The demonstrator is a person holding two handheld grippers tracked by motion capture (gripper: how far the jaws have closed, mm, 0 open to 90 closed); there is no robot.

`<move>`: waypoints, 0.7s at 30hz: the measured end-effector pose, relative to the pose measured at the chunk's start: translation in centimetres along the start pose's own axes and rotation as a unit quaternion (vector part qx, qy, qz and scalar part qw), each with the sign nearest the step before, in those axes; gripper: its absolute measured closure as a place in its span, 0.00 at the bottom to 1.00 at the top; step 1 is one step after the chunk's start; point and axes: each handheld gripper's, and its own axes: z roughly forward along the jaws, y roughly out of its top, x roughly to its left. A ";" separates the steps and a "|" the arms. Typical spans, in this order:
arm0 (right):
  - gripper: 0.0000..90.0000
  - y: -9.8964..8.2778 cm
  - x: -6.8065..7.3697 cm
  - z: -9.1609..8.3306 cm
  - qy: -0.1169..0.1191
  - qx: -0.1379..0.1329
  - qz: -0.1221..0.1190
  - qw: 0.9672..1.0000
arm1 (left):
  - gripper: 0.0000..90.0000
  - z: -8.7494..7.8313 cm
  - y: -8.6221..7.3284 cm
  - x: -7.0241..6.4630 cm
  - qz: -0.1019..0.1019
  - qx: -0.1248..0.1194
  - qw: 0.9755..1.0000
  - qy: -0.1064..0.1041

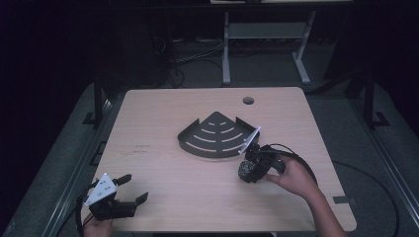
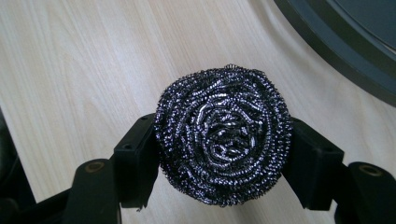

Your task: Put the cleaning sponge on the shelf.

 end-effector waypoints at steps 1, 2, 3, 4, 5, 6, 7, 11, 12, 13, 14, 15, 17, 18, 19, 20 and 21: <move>0.37 0.1 -0.1 0.0 0.002 0.000 0.000 1.000 | 0.15 0.0 0.0 0.0 0.000 0.000 1.000 0.000; 0.37 0.1 -0.1 0.0 0.001 0.001 -0.001 1.000 | 0.15 0.0 0.0 0.0 0.000 0.000 1.000 0.000; 0.37 0.2 -0.2 0.0 0.002 0.002 -0.001 1.000 | 0.15 0.0 0.0 0.0 0.000 0.000 1.000 0.000; 0.37 0.3 -0.2 0.0 0.005 0.003 -0.001 1.000 | 0.15 0.0 0.0 0.0 0.000 0.000 1.000 0.000; 0.37 0.3 -0.3 0.1 0.007 0.004 -0.002 1.000 | 0.15 0.0 0.0 0.0 -0.001 -0.001 1.000 0.000; 0.37 0.4 -0.3 0.0 0.008 0.005 -0.002 1.000 | 0.15 0.0 0.0 0.0 0.000 -0.002 1.000 0.000; 0.37 0.4 -0.3 0.0 0.008 0.005 -0.002 1.000 | 0.15 -0.1 0.0 0.0 0.000 -0.001 1.000 0.000; 0.37 0.5 -0.5 0.0 0.008 0.004 -0.002 1.000 | 0.15 -0.1 0.0 0.0 0.001 -0.002 1.000 0.000; 0.37 0.6 -0.5 -0.1 0.009 0.004 -0.001 1.000 | 0.15 0.0 0.0 0.0 0.000 -0.001 1.000 0.000; 0.37 0.8 -0.6 -0.1 0.008 0.006 -0.001 1.000 | 0.15 0.0 0.0 0.0 0.000 -0.001 1.000 0.000; 0.37 0.8 -0.6 -0.1 0.008 0.006 -0.001 1.000 | 0.15 0.0 0.0 0.0 0.000 -0.001 1.000 0.000; 0.37 0.9 -0.6 -0.1 0.008 0.007 -0.003 1.000 | 0.15 0.0 0.0 0.0 0.000 -0.001 1.000 0.000; 0.37 1.2 -0.7 -0.3 0.012 0.002 -0.001 1.000 | 0.15 0.0 0.0 0.0 0.000 -0.001 1.000 0.000; 0.37 1.3 -0.8 -0.3 0.012 0.002 -0.002 1.000 | 0.15 0.0 0.0 0.0 0.000 -0.001 1.000 0.000; 0.37 1.5 -0.9 -0.3 0.011 0.002 -0.003 1.000 | 0.15 0.0 0.0 0.0 0.000 -0.001 1.000 0.000; 0.37 1.7 -0.9 -0.3 0.011 0.005 -0.004 1.000 | 0.15 -0.1 0.0 0.0 0.000 0.000 1.000 0.000; 0.37 1.8 -0.8 -0.3 0.011 0.007 -0.005 1.000 | 0.15 -0.1 0.0 0.1 0.001 0.000 1.000 0.001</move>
